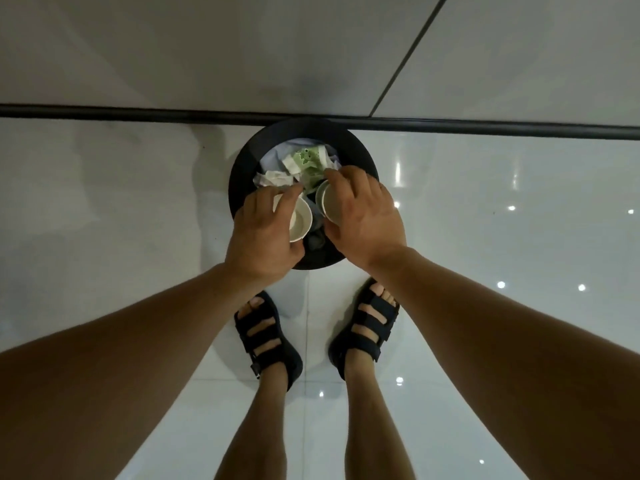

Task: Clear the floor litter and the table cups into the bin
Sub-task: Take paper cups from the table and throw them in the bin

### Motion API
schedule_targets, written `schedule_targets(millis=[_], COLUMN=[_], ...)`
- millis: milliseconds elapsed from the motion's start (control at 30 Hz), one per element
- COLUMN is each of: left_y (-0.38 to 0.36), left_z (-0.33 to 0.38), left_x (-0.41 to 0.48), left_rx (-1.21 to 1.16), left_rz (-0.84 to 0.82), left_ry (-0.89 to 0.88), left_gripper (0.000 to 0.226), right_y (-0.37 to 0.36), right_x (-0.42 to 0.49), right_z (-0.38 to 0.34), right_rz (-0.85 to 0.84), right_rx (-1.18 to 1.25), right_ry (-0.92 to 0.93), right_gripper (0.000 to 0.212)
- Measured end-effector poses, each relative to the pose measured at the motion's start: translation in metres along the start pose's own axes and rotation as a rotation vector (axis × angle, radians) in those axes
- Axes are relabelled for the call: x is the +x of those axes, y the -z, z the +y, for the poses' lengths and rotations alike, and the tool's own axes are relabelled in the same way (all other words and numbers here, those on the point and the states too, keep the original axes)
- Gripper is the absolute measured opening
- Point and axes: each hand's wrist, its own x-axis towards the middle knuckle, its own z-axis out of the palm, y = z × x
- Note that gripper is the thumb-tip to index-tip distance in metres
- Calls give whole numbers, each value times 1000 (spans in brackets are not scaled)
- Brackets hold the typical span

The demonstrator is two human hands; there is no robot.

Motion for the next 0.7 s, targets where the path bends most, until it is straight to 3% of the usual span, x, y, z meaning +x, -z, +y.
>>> schedule_targets(millis=[100, 200, 333, 467, 700], left_y=[-14, -25, -30, -15, 69], left_z=[7, 4, -8, -8, 31], left_x=[4, 4, 3, -3, -20], left_rx=[118, 214, 242, 249, 265], left_rz=[-12, -9, -27, -39, -99], left_ry=[-16, 14, -15, -70, -13], left_gripper=[86, 83, 92, 93, 91], right_y=[-6, -17, -28, -21, 56], right_x=[6, 9, 6, 3, -44], right_z=[9, 18, 25, 28, 29], right_rz=[-7, -168, -210, -246, -251], right_rx=[-67, -199, -285, -245, -125], right_ry=[123, 142, 133, 114, -61], right_gripper=[62, 76, 84, 95, 91])
